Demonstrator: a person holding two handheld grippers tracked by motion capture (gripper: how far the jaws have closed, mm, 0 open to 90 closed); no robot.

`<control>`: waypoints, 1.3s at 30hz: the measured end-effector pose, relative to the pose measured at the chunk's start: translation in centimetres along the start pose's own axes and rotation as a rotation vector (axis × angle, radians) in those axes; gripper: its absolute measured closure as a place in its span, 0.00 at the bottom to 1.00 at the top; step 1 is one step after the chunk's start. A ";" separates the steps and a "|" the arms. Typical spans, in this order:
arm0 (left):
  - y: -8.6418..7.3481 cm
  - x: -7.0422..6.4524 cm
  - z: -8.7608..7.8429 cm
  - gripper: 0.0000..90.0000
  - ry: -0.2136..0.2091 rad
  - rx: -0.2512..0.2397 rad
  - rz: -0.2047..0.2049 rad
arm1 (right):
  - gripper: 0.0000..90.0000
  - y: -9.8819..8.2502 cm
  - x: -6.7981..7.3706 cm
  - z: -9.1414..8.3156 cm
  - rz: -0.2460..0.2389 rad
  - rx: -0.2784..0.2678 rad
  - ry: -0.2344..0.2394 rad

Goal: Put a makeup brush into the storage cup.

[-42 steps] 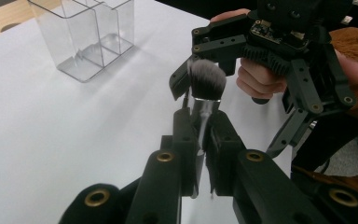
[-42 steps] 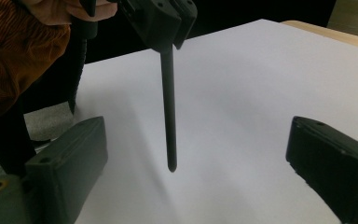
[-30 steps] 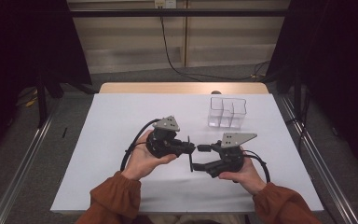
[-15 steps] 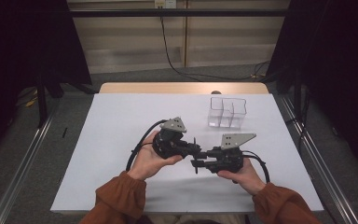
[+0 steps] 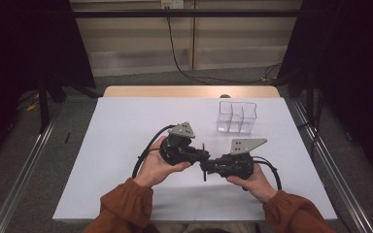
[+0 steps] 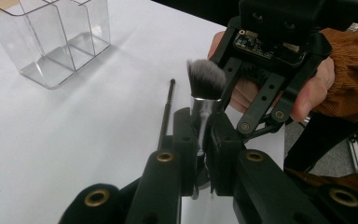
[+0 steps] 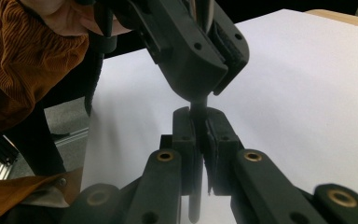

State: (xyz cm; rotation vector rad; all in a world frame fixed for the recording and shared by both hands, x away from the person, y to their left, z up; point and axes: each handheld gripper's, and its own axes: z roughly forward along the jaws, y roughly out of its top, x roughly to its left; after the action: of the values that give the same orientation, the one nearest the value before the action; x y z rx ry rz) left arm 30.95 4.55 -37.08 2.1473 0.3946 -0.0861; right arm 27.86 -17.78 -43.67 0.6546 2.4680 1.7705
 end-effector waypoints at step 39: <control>-2.1 0.9 -2.1 0.11 0.167 -0.206 -0.039 | 0.93 0.2 -0.4 -0.6 -0.002 -0.024 -0.052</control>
State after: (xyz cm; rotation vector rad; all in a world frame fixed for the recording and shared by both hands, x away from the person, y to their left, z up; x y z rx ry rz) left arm 30.98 7.59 -37.73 1.9493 0.5191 0.1083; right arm 28.12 -18.46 -43.39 0.6877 2.4093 1.7561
